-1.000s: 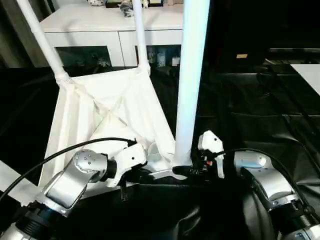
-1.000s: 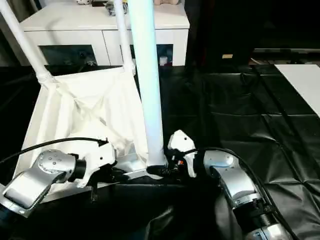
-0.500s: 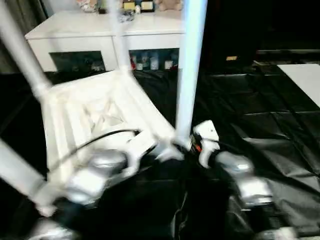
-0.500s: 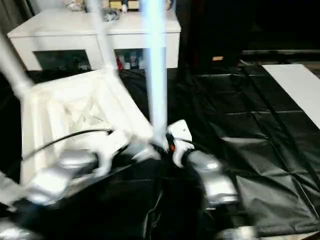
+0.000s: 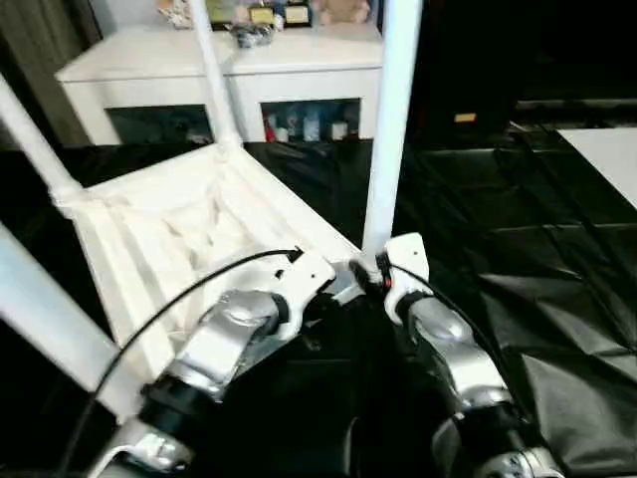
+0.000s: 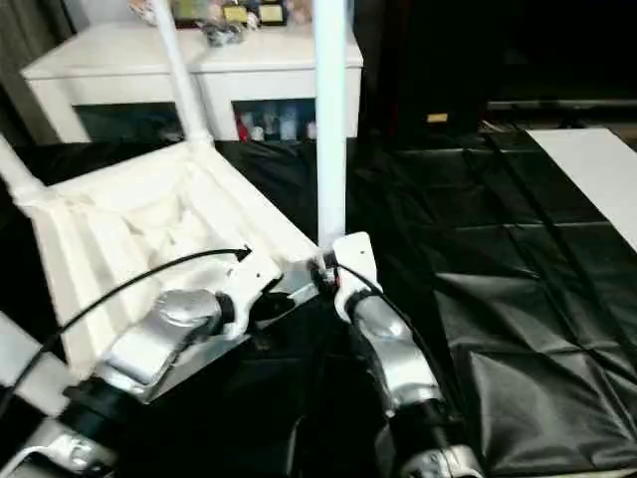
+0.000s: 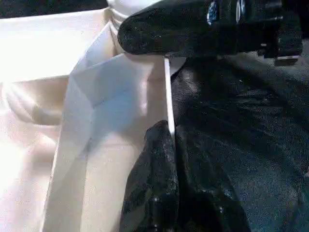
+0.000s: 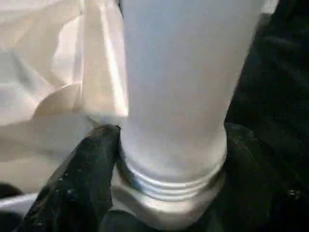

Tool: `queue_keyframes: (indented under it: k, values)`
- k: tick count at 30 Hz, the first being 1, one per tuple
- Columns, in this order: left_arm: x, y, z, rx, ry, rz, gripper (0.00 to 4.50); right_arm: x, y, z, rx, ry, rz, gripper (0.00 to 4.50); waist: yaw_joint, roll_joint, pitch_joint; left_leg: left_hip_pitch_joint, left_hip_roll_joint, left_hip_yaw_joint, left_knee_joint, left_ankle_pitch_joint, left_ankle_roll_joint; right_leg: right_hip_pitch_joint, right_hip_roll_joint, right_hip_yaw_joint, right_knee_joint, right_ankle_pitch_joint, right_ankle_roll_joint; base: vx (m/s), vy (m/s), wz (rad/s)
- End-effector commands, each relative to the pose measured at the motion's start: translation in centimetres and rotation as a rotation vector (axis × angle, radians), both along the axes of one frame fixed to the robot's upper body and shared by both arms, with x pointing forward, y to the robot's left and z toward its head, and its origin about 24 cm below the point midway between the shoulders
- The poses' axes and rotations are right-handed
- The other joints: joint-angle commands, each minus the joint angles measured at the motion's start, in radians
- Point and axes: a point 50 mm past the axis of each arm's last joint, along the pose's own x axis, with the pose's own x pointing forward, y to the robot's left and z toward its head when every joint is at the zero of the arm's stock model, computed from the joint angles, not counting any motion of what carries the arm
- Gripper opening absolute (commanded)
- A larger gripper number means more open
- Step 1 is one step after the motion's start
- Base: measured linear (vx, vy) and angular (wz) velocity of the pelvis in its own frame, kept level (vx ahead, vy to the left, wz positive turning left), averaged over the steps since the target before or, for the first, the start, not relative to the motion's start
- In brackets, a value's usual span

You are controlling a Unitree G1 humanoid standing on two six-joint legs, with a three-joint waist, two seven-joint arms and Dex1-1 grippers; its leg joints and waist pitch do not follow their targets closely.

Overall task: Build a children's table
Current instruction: Rotate leg to tighten

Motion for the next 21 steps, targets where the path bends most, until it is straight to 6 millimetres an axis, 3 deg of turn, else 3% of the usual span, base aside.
queue_keyframes:
  k: [1,2,3,6,9,10,14,15,18,20,21]
  values:
    - [-1.7,2.2,-3.0,0.120,0.150,-0.014,0.00,0.1,-0.2,1.1,0.026,-0.041,0.066,3.73,0.005,-0.005,-0.032,-0.011,0.061,-0.033,-0.083,-0.201,0.023,0.033,-0.086,0.050,-0.086,-0.164,-0.169,0.000,0.000,0.00]
    - [-2.1,2.4,-3.0,0.121,0.169,-0.040,0.00,0.1,-0.5,1.4,0.024,-0.054,0.106,3.73,0.002,-0.004,-0.034,-0.015,0.059,-0.031,-0.079,-0.179,0.032,0.037,-0.086,0.050,-0.081,-0.120,-0.184,0.000,0.000,0.00]
    - [-3.0,3.0,-2.8,0.127,0.201,-0.119,0.00,-0.3,-1.0,1.9,0.016,-0.054,0.253,3.73,0.005,0.000,-0.035,-0.012,0.061,-0.030,-0.075,-0.162,0.046,0.036,-0.085,0.050,-0.077,-0.075,-0.197,0.000,0.000,0.00]
    - [-3.5,3.4,-2.7,0.133,0.217,-0.160,0.00,-0.7,-1.4,2.1,0.006,-0.050,0.350,3.73,0.009,-0.001,-0.038,-0.012,0.060,-0.025,-0.066,-0.097,0.081,0.039,-0.083,0.048,-0.065,0.058,-0.239,0.000,0.000,0.00]
    - [-4.2,4.3,-2.2,0.136,0.236,-0.228,0.00,-1.9,-2.5,2.7,-0.036,-0.050,0.570,3.73,0.015,0.001,-0.041,-0.006,0.061,-0.022,-0.059,-0.067,0.102,0.036,-0.081,0.048,-0.058,0.127,-0.261,0.000,0.000,0.00]
    - [-4.3,4.4,-2.1,0.135,0.236,-0.233,0.00,-2.0,-2.5,2.7,-0.039,-0.047,0.586,3.73,0.019,-0.001,-0.043,-0.010,0.062,-0.025,-0.057,-0.065,0.109,0.044,-0.080,0.046,-0.053,0.154,-0.262,0.000,0.000,0.00]
    - [-4.5,5.0,-1.1,0.103,0.225,-0.249,0.00,-3.1,-3.2,2.6,-0.084,-0.013,0.754,3.73,0.017,-0.003,-0.036,-0.010,0.063,-0.024,-0.063,-0.123,0.105,0.041,-0.082,0.043,-0.062,0.063,-0.267,0.000,0.000,0.00]
    - [-4.6,5.2,-1.0,0.106,0.230,-0.256,0.00,-3.2,-3.2,2.6,-0.087,-0.004,0.782,3.73,0.016,-0.012,-0.033,-0.011,0.061,-0.022,-0.065,-0.137,0.101,0.040,-0.081,0.044,-0.066,0.016,-0.265,0.000,0.000,0.00]
    - [-4.8,5.4,-0.9,0.113,0.235,-0.267,0.00,-3.4,-3.1,2.6,-0.085,0.012,0.827,3.73,0.012,-0.009,-0.030,-0.009,0.063,-0.024,-0.068,-0.152,0.091,0.038,-0.083,0.046,-0.072,-0.074,-0.258,0.000,0.000,0.00]
    - [-4.8,5.5,-0.8,0.114,0.236,-0.267,0.00,-3.3,-3.1,2.6,-0.088,0.012,0.827,3.73,0.012,-0.013,-0.032,-0.009,0.062,-0.023,-0.066,-0.136,0.091,0.038,-0.083,0.047,-0.071,-0.065,-0.258,0.000,0.000,0.00]
    - [-4.8,5.6,-0.7,0.114,0.236,-0.267,0.00,-3.1,-3.1,2.7,-0.079,0.011,0.821,3.73,0.013,-0.010,-0.034,-0.009,0.062,-0.024,-0.065,-0.117,0.094,0.038,-0.083,0.047,-0.068,-0.042,-0.262,0.000,0.000,0.00]
